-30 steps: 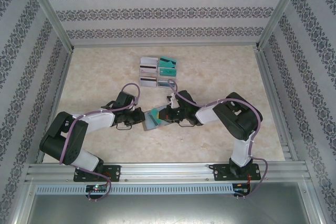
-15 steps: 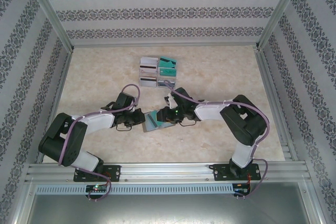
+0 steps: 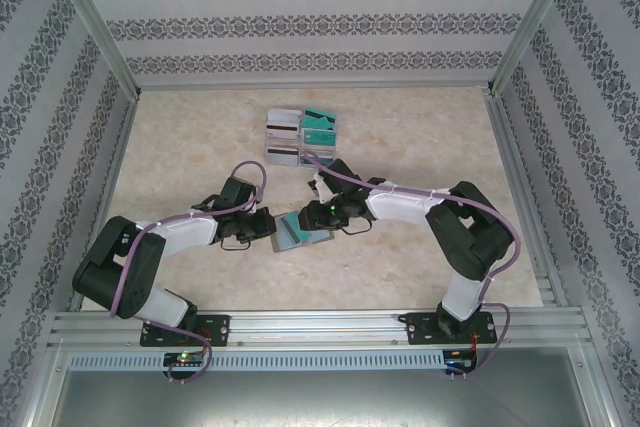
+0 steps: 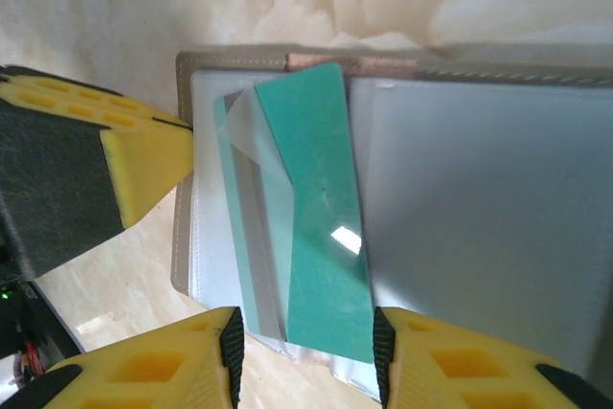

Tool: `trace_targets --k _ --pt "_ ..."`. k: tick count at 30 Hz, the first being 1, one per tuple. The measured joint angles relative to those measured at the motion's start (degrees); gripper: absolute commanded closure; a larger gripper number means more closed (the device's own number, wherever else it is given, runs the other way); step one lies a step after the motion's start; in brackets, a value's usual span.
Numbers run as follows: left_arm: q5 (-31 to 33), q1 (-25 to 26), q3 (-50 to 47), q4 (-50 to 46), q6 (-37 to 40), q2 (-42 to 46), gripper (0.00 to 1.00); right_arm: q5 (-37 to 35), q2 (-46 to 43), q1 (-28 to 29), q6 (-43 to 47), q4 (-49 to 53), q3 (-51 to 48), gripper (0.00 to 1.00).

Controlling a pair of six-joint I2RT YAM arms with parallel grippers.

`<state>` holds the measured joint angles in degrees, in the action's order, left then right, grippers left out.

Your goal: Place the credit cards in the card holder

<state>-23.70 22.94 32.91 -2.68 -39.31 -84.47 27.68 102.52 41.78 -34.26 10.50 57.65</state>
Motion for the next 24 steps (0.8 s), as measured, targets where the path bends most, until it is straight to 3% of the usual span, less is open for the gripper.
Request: trace_targets --k 24 --pt "0.0 0.0 -1.53 0.5 -0.2 1.6 0.9 -0.09 3.23 4.15 0.31 1.36 3.45 0.58"
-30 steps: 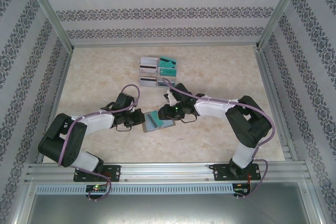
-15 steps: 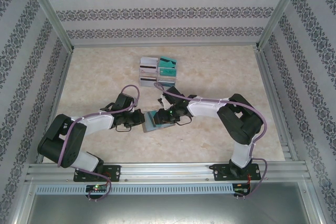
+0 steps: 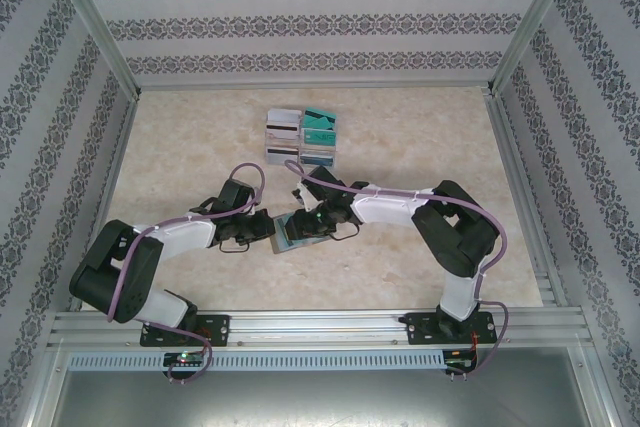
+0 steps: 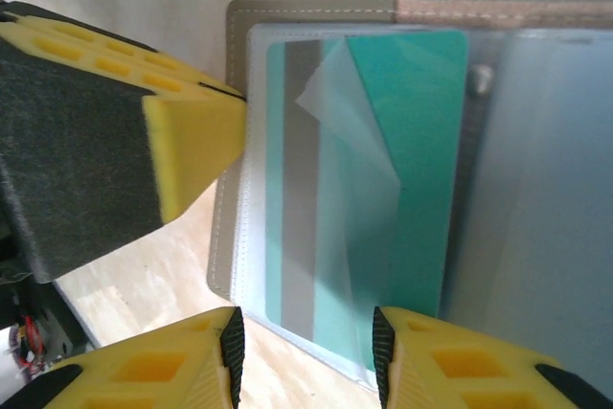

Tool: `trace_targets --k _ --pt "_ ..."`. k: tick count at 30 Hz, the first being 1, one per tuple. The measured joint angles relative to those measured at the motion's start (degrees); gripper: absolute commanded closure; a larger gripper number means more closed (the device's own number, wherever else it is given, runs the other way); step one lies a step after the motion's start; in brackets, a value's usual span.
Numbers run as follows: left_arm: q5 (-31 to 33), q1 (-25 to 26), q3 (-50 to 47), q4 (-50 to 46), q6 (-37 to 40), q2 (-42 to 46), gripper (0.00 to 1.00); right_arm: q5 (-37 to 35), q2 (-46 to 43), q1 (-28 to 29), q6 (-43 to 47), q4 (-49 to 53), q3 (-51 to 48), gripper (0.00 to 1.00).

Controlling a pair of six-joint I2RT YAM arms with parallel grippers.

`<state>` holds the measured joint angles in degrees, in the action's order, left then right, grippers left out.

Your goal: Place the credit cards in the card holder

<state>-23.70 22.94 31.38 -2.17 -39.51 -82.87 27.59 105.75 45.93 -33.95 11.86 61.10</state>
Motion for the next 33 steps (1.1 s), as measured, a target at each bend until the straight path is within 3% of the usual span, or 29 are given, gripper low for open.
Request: trace_targets --k 8,26,31,33 --pt "0.02 0.0 -0.28 -0.61 0.0 0.55 0.9 -1.29 -0.04 -2.58 1.38 2.54 0.02 0.58" --pt "0.04 0.0 -0.28 -1.53 0.02 0.94 0.9 -3.23 2.49 2.21 3.02 7.72 6.01 0.57" --pt "0.92 0.0 0.31 -6.91 0.61 3.41 0.85 -4.33 0.04 1.14 4.0 10.05 6.1 0.56" --pt "1.84 0.0 1.27 -10.14 1.38 5.42 0.76 -4.37 -2.1 0.02 4.0 10.14 5.62 0.55"
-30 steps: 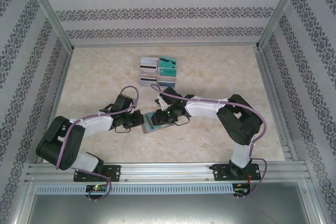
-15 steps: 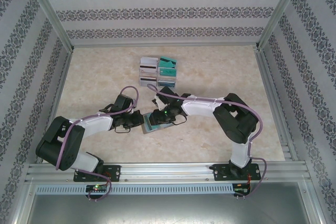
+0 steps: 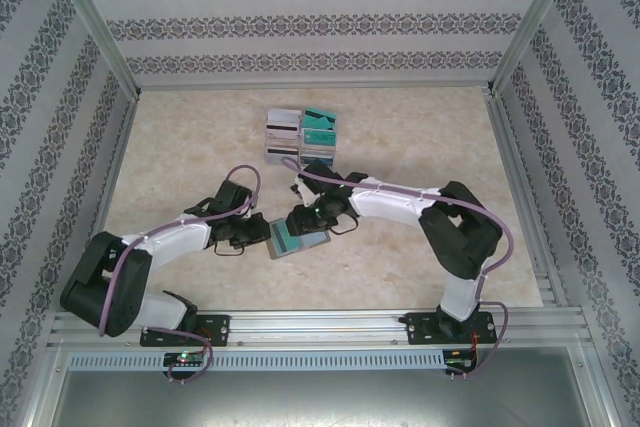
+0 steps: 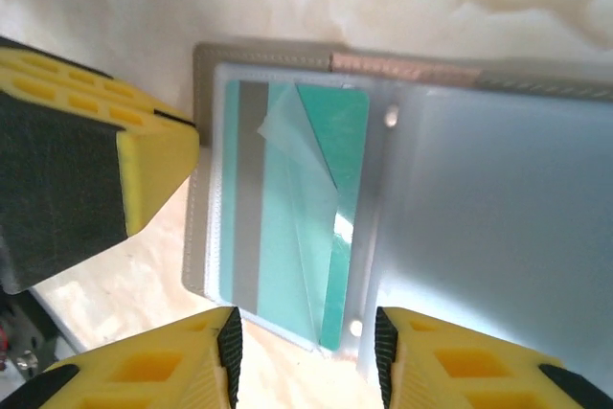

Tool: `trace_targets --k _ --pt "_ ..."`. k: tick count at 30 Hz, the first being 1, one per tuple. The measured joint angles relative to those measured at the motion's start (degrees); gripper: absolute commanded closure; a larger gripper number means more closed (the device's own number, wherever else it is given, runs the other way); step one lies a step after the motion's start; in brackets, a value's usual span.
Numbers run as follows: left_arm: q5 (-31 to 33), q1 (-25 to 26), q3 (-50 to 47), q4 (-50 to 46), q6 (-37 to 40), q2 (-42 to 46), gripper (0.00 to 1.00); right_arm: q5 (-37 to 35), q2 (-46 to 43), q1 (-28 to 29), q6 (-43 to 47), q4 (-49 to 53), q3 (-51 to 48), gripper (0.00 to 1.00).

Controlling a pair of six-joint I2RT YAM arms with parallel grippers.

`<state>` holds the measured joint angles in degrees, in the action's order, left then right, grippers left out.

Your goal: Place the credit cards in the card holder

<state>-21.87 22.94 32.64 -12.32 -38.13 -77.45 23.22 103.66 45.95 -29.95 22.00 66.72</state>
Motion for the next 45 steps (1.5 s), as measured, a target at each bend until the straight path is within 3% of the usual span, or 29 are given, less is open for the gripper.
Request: trace_targets --k 7,20,45 --pt "1.33 0.13 4.26 -5.29 1.53 4.5 0.7 0.15 -3.82 -4.15 -0.31 -1.25 -4.46 0.54" --pt "-0.63 1.09 3.48 -5.05 1.44 -1.66 0.68 -0.31 -1.25 -4.2 -1.14 -2.05 -5.14 0.54" --pt "-1.64 1.49 2.49 -2.86 0.79 -4.46 0.68 -4.33 0.22 -3.15 0.15 -1.03 -5.33 0.54"
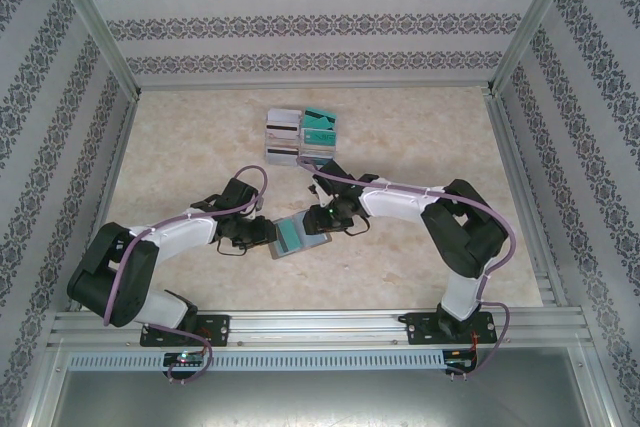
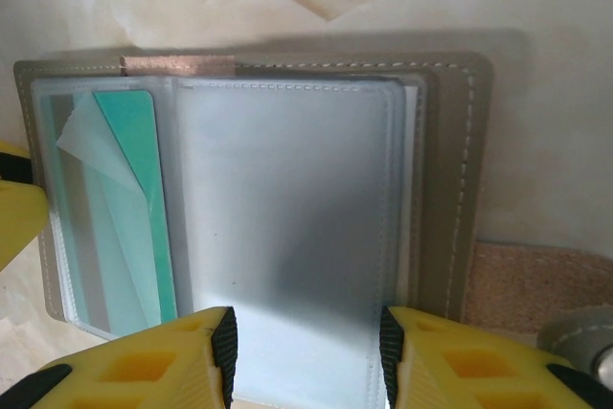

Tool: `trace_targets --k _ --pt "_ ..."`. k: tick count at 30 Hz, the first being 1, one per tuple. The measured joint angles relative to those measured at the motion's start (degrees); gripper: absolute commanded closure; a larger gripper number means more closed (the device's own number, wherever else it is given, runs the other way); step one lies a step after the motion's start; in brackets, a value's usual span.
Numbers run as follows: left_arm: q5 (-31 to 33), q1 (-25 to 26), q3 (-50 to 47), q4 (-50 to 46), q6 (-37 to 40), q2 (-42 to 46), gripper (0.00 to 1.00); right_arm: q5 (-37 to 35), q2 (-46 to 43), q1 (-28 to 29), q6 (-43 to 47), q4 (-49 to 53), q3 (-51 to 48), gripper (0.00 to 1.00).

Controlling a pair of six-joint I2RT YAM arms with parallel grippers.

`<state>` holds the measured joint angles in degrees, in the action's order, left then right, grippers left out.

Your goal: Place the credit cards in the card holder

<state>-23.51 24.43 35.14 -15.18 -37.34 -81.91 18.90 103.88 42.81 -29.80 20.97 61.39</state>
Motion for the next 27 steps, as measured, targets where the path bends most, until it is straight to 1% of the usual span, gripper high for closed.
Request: trace_targets --k 12,18,21,27 --pt "0.0 0.02 -0.04 0.17 -0.24 -0.13 0.68 1.42 0.04 2.47 -0.24 -0.15 2.27 0.54" --pt "0.0 0.02 -0.04 0.17 -0.24 -0.13 0.68 2.47 0.04 2.73 -0.39 -0.5 3.54 0.54" --pt "0.0 0.02 -0.04 0.17 -0.24 -0.15 0.68 4.22 0.04 2.73 -1.03 -1.68 3.54 0.53" --pt "0.04 0.02 -0.02 0.13 -0.22 -0.13 0.68 12.02 1.01 2.84 -3.69 -8.59 3.58 0.53"
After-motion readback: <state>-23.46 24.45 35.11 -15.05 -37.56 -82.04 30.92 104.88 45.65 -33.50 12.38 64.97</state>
